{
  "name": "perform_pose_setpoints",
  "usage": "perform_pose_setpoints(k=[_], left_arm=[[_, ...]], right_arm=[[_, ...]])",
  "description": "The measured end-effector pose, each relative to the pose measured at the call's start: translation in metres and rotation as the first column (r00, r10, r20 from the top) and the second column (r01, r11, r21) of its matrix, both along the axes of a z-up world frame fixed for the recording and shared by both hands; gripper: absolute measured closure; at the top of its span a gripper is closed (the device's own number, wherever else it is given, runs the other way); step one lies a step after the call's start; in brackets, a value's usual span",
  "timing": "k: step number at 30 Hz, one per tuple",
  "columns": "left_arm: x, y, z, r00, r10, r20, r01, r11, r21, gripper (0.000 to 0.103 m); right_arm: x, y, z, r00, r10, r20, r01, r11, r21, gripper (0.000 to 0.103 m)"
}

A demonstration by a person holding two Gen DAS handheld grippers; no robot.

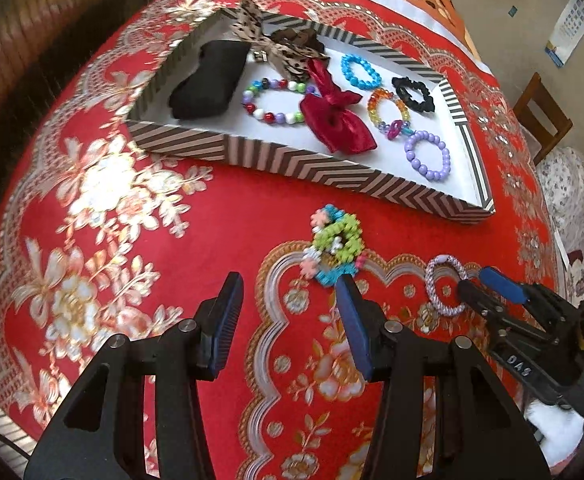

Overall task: Organize jewelry
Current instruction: 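Grasp the green flower hair tie with the left gripper while the right grasps the grey braided bracelet, then carry both items into the tray and open both grippers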

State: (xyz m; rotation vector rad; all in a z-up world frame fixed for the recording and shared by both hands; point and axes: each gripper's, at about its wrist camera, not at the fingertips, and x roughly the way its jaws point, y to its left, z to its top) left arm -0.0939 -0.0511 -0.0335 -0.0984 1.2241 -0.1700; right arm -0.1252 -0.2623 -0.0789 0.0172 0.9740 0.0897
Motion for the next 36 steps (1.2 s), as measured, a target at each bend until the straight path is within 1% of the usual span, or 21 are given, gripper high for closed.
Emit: perform_pose_setpoints(k=[2, 3, 5, 6, 9, 12, 14, 15, 16, 17, 18, 20, 23, 26, 29, 31, 36], left_arm=[[0.005, -0.004, -0.004, 1.000, -0.010, -0.006, 0.011, 1.000, 0.008, 0.055], [0.009, -0.008, -0.007, 1.000, -0.019, -0.011, 0.019, 1.000, 0.011, 0.055], [0.014, -0.012, -0.011, 0.999, -0.035, -0.015, 0.036, 0.999, 0.018, 0.055], [0.015, -0.013, -0.012, 0.999, -0.042, -0.014, 0.043, 0.999, 0.024, 0.055], [0.021, -0.019, -0.019, 0.998, -0.061, -0.016, 0.062, 0.997, 0.052, 0.055], [0.025, -0.022, -0.024, 0.997, -0.073, -0.025, 0.074, 0.996, 0.052, 0.055], [0.025, -0.025, -0.024, 0.997, -0.083, -0.006, 0.083, 0.995, 0.059, 0.057], [0.026, -0.027, -0.024, 0.996, -0.092, 0.005, 0.092, 0.994, 0.061, 0.065], [0.026, -0.028, -0.024, 0.995, -0.099, 0.008, 0.098, 0.993, 0.060, 0.070], [0.026, -0.028, -0.023, 0.993, -0.114, 0.016, 0.113, 0.993, 0.038, 0.083], [0.027, -0.029, -0.024, 0.993, -0.121, 0.011, 0.120, 0.992, 0.027, 0.090], [0.027, -0.030, -0.023, 0.991, -0.132, 0.006, 0.132, 0.991, 0.031, 0.092], [0.024, -0.027, -0.014, 0.990, -0.138, 0.012, 0.139, 0.990, -0.007, 0.092], [0.020, -0.022, 0.002, 0.990, -0.140, 0.031, 0.140, 0.990, -0.017, 0.092], [0.018, -0.018, 0.018, 0.990, -0.132, 0.054, 0.133, 0.991, -0.022, 0.092], [0.015, -0.016, 0.027, 0.990, -0.126, 0.068, 0.129, 0.991, -0.028, 0.092], [0.009, -0.012, 0.060, 0.985, -0.120, 0.124, 0.124, 0.992, -0.030, 0.092]], right_arm=[[0.005, 0.003, -0.004, 1.000, 0.002, -0.003, -0.002, 1.000, -0.028, 0.061], [0.006, 0.004, -0.004, 1.000, 0.003, 0.013, -0.002, 0.999, -0.044, 0.061], [0.007, 0.005, -0.005, 1.000, 0.003, 0.017, -0.002, 0.998, -0.064, 0.062], [0.007, 0.005, -0.005, 1.000, 0.005, 0.025, -0.003, 0.997, -0.073, 0.066], [0.007, 0.004, -0.006, 0.999, 0.007, 0.034, -0.004, 0.995, -0.095, 0.073], [0.007, 0.002, -0.007, 0.999, 0.005, 0.045, -0.001, 0.995, -0.103, 0.077], [0.007, 0.002, -0.007, 0.998, 0.008, 0.055, -0.002, 0.994, -0.109, 0.079], [0.006, 0.002, -0.007, 0.998, 0.010, 0.062, -0.004, 0.994, -0.106, 0.081], [0.006, 0.002, -0.007, 0.998, 0.011, 0.067, -0.004, 0.994, -0.105, 0.082], [0.005, 0.002, -0.008, 0.997, 0.012, 0.072, -0.004, 0.994, -0.109, 0.087], [0.005, 0.002, -0.008, 0.997, 0.016, 0.076, -0.007, 0.993, -0.116, 0.092], [0.004, 0.002, -0.007, 0.997, 0.022, 0.076, -0.015, 0.995, -0.102, 0.095], [0.003, 0.000, -0.003, 0.996, 0.020, 0.084, -0.014, 0.997, -0.073, 0.096], [-0.002, -0.003, 0.009, 0.995, 0.019, 0.101, -0.016, 0.999, -0.029, 0.096], [-0.008, -0.001, 0.021, 0.992, 0.037, 0.124, -0.032, 0.999, -0.038, 0.096], [-0.012, -0.001, 0.029, 0.990, 0.042, 0.137, -0.039, 0.999, -0.028, 0.096], [-0.021, -0.002, 0.050, 0.984, 0.054, 0.171, -0.051, 0.998, -0.024, 0.096]])
